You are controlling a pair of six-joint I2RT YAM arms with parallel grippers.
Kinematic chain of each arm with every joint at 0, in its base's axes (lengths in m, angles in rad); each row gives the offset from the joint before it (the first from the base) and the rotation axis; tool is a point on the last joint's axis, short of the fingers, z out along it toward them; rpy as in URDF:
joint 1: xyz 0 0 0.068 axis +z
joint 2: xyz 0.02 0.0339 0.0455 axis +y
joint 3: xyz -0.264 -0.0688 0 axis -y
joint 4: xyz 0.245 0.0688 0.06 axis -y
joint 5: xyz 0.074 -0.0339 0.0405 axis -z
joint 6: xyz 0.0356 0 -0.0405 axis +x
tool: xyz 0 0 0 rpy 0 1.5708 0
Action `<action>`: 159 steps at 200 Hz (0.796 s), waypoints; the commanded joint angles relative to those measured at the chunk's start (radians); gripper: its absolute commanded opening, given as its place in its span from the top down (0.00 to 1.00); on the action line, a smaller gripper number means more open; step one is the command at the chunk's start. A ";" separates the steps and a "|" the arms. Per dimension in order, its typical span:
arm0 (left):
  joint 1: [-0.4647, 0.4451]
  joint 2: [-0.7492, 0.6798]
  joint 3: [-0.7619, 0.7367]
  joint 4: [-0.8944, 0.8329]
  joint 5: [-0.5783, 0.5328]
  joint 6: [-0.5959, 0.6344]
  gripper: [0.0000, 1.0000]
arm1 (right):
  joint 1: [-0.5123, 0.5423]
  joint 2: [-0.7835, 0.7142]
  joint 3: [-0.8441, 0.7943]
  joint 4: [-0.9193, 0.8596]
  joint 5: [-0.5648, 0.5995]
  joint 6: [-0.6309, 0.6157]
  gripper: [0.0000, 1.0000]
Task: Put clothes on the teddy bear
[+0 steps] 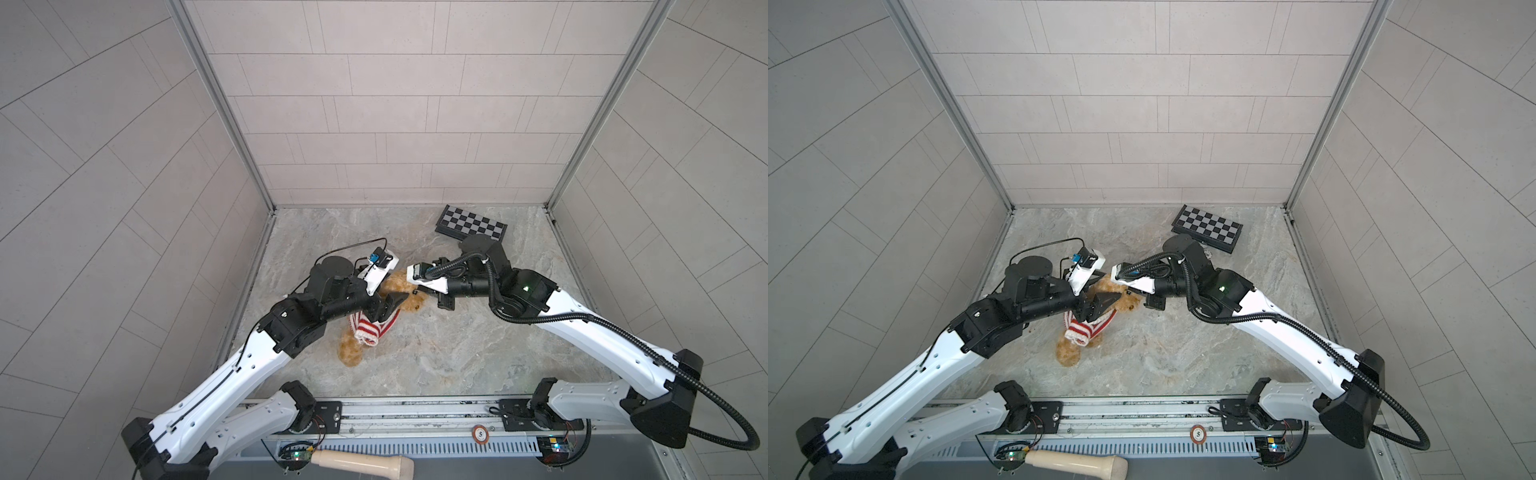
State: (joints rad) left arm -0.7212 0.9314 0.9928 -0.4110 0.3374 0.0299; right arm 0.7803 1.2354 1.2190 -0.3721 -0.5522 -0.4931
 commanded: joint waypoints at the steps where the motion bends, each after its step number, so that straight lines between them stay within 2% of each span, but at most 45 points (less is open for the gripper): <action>1: -0.010 0.024 0.018 -0.006 -0.009 0.038 0.28 | 0.004 -0.021 0.017 0.037 -0.068 -0.016 1.00; 18: -0.010 0.041 0.011 0.020 -0.001 0.032 0.29 | 0.004 -0.026 0.015 0.050 -0.090 -0.002 1.00; 31: -0.010 0.049 0.012 0.039 0.009 0.028 0.38 | 0.004 -0.030 0.006 0.068 -0.093 0.011 1.00; 52: -0.010 0.042 0.008 0.058 0.005 0.025 0.66 | 0.004 -0.035 -0.006 0.092 -0.082 0.033 1.00; 69: -0.011 0.006 -0.011 0.089 -0.007 0.016 0.84 | 0.004 -0.044 -0.016 0.118 -0.053 0.053 1.00; 85: -0.011 -0.030 -0.027 0.113 -0.022 0.008 1.00 | 0.004 -0.068 -0.048 0.174 -0.018 0.081 0.82; 102: -0.009 -0.063 -0.041 0.132 -0.033 -0.002 1.00 | 0.004 -0.113 -0.113 0.262 0.003 0.128 0.58; 115: -0.009 -0.087 -0.052 0.143 -0.038 -0.012 1.00 | 0.001 -0.161 -0.169 0.332 0.003 0.177 0.48; 138: 0.003 -0.141 -0.084 0.184 -0.037 -0.041 1.00 | -0.044 -0.243 -0.292 0.514 -0.053 0.323 0.37; 159: 0.041 -0.204 -0.108 0.255 0.044 -0.098 1.00 | -0.120 -0.285 -0.382 0.664 -0.126 0.465 0.34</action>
State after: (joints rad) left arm -0.7151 0.7959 0.9051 -0.2970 0.3199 -0.0021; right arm 0.7280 0.9924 0.9142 0.0517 -0.5827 -0.2279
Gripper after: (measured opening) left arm 0.107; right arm 0.644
